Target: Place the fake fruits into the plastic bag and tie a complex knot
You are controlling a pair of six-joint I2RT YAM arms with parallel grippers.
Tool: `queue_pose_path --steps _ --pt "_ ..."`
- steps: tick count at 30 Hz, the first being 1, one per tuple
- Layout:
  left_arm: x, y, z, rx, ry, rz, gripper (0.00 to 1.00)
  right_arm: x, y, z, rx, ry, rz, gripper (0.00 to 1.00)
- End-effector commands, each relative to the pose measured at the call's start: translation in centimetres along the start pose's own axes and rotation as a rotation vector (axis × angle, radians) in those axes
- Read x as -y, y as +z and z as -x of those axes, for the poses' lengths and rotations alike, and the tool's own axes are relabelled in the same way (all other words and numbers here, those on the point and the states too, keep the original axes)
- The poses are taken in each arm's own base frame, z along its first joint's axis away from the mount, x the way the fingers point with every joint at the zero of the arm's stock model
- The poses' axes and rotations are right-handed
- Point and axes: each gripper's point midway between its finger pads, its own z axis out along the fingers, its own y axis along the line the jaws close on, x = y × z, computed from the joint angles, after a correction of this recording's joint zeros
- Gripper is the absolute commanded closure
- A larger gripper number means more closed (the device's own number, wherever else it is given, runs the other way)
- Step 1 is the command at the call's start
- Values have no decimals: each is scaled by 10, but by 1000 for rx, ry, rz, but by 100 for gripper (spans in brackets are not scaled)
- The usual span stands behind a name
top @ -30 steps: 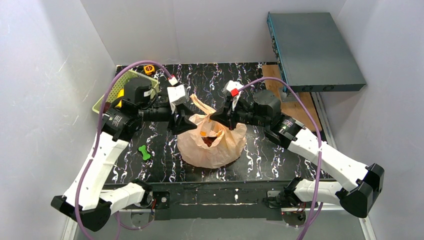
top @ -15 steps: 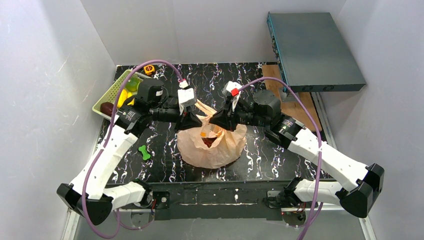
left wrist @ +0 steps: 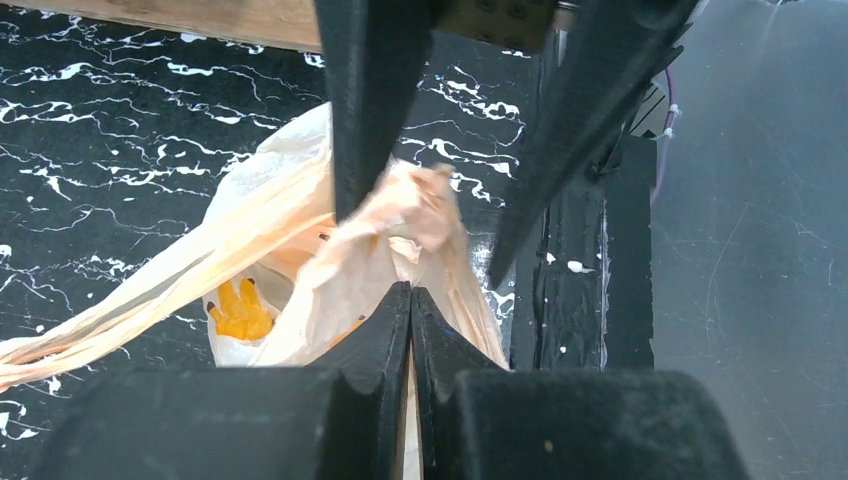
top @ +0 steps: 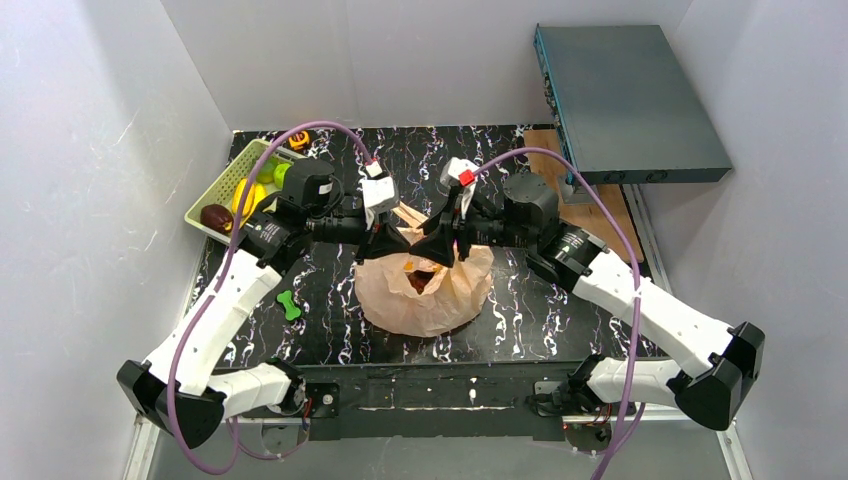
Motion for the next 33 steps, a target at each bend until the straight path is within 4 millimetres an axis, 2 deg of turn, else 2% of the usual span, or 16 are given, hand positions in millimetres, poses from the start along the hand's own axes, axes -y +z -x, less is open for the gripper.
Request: queue_pose_path --steps 1,3,8,9,11,12,13,14,16,19,23,25,28,33 --pt "2 1 2 12 38 4 100 -5 2 24 54 -26 19 56" --pt "1 0 2 11 39 16 100 -2 1 21 45 -35 6 71" --pt "5 -11 2 6 42 54 100 2 -4 11 31 -65 -20 98" --pt "6 -18 3 7 40 75 90 3 -5 10 28 -66 -31 99" --pt "1 -37 7 21 23 155 41 6 -6 10 25 -66 -46 99" --pt "-1 -48 7 28 22 204 21 6 -7 11 30 -68 -53 99" --pt "-3 -55 4 29 29 245 9 6 -7 12 35 -68 -53 99" --pt "-2 -61 1 35 46 268 3 5 -8 14 39 -67 -51 99" --pt "4 -62 -6 47 81 263 2 4 -8 15 45 -62 -47 99" --pt "6 -50 -8 105 79 212 2 3 -7 15 49 -63 -39 99" --pt "-19 -23 -14 140 -21 187 2 2 -8 17 59 -70 -35 99" --pt "-41 -16 -9 190 -39 245 2 1 -9 18 64 -72 -33 99" --pt "-54 -6 -2 260 -3 283 2 -1 -10 17 63 -69 -27 99" --pt "-37 17 -3 282 52 225 2 -2 -8 17 70 -66 -18 99"
